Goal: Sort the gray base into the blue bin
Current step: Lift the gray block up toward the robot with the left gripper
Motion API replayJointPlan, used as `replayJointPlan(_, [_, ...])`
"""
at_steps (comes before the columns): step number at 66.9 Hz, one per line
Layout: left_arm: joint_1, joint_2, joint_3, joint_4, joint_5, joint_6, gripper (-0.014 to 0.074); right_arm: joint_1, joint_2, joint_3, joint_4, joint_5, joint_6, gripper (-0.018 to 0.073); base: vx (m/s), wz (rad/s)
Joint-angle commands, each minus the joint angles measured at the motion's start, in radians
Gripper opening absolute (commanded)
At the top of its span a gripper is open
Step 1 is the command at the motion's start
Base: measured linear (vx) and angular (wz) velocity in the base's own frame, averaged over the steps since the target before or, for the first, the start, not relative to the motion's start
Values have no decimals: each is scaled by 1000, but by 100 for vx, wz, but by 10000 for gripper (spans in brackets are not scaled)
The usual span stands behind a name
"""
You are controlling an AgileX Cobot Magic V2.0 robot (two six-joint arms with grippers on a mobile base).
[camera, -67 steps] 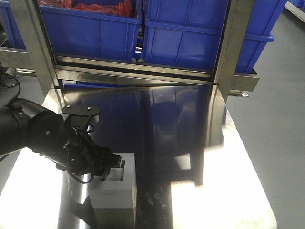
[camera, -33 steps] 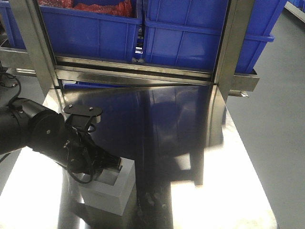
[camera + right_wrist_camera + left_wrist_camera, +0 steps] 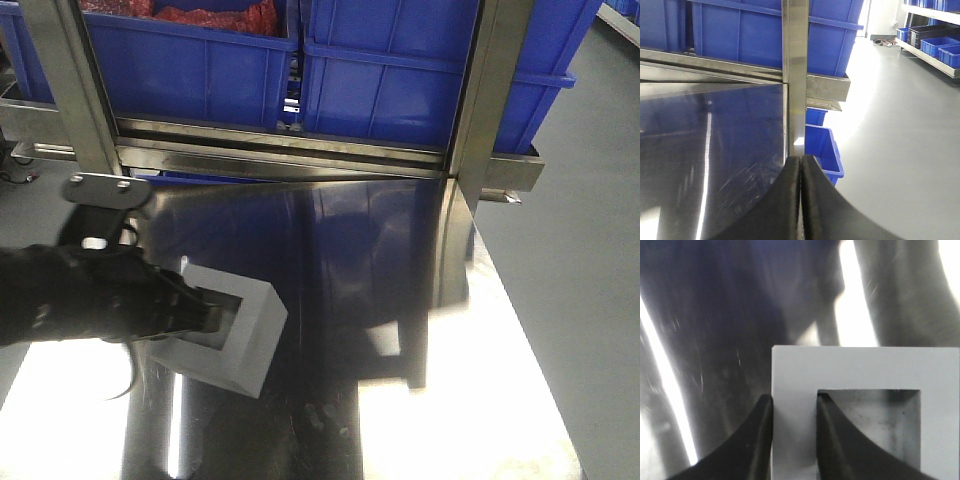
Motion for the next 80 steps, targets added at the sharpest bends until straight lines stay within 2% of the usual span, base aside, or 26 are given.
replayJointPlan(1, [-6,-132,44,21,-165,-4,-8,-2,-8,6,-9,-80,-12,-5,0,0])
replayJointPlan(25, [-6,-559,341,67,-375,-4,-8,-2,-8,6,-9,-81,-12,-5,0,0])
replayJointPlan(44, [-6,-845,532,116,-422,-4,-8,-2,-8,6,-9,-80,-12,-5,0,0])
replayJointPlan(55, [-6,-913,571,107,-453,-9,-8,-2,-8,6,-9,-80,-12,-5,0,0])
replayJointPlan(80, [-6,-919,571,109,-442,-9,-8,-2,-7,6,-9,-78,-12,-5,0,0])
